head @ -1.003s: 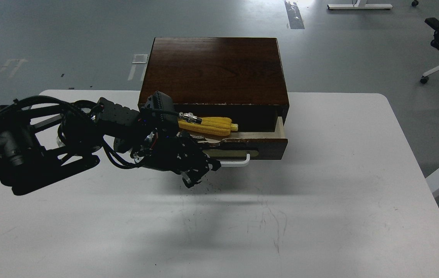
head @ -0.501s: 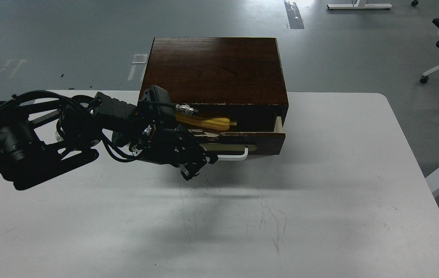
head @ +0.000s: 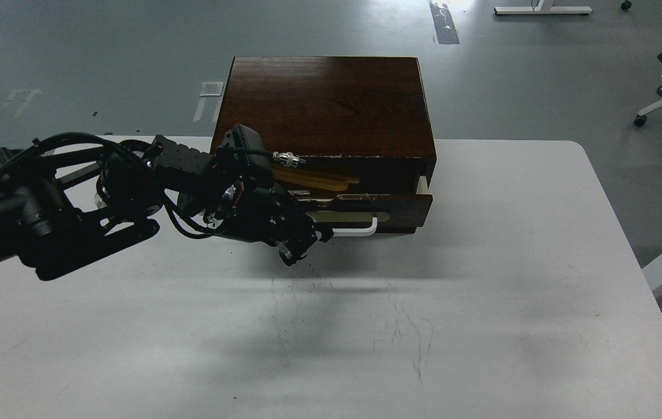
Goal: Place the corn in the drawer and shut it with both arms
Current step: 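Push the drawer front with the left gripper into the box, then press the drawer fully shut with the left gripper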
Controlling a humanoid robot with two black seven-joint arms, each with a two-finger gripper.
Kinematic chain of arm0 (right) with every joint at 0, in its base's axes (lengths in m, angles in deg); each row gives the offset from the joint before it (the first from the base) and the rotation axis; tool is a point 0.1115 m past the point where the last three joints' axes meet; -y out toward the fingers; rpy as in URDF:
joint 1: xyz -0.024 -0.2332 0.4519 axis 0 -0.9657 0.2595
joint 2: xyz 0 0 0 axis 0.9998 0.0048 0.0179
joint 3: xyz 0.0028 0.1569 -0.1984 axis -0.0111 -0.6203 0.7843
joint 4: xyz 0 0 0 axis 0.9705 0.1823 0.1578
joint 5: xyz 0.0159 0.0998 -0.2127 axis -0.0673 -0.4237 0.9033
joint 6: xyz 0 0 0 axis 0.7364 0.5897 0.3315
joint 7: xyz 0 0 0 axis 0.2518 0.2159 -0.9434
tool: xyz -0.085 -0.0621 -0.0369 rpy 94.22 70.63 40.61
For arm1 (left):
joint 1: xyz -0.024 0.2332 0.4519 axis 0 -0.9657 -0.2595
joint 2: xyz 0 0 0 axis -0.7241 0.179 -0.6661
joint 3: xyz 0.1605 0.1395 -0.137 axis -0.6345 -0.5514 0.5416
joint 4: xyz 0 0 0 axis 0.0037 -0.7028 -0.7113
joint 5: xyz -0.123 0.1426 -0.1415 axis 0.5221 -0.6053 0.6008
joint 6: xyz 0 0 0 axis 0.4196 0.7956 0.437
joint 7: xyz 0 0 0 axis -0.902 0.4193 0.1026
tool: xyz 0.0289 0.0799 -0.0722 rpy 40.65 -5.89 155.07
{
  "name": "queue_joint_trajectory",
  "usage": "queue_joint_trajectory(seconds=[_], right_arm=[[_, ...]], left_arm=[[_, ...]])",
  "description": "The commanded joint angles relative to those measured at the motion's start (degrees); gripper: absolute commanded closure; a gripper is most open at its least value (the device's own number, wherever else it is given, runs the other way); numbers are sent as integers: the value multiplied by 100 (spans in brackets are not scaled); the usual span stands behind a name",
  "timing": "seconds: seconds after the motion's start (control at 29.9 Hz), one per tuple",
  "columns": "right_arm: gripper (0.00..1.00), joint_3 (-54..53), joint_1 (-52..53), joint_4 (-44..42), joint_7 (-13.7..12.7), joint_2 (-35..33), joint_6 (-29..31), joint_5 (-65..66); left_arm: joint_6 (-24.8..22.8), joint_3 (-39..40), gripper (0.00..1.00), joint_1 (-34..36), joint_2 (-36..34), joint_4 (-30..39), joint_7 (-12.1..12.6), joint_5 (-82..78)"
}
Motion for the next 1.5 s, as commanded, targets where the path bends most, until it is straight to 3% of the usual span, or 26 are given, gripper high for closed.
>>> queue_joint_trajectory(seconds=[0.0, 1.47], right_arm=[[0, -26, -85, -8, 2, 145, 0, -110], [0, -52, -436, 1, 72, 216, 0, -110]], left_arm=[[2, -2, 100, 11, 3, -78, 10, -26], [2, -11, 100, 240, 425, -1195, 10, 36]])
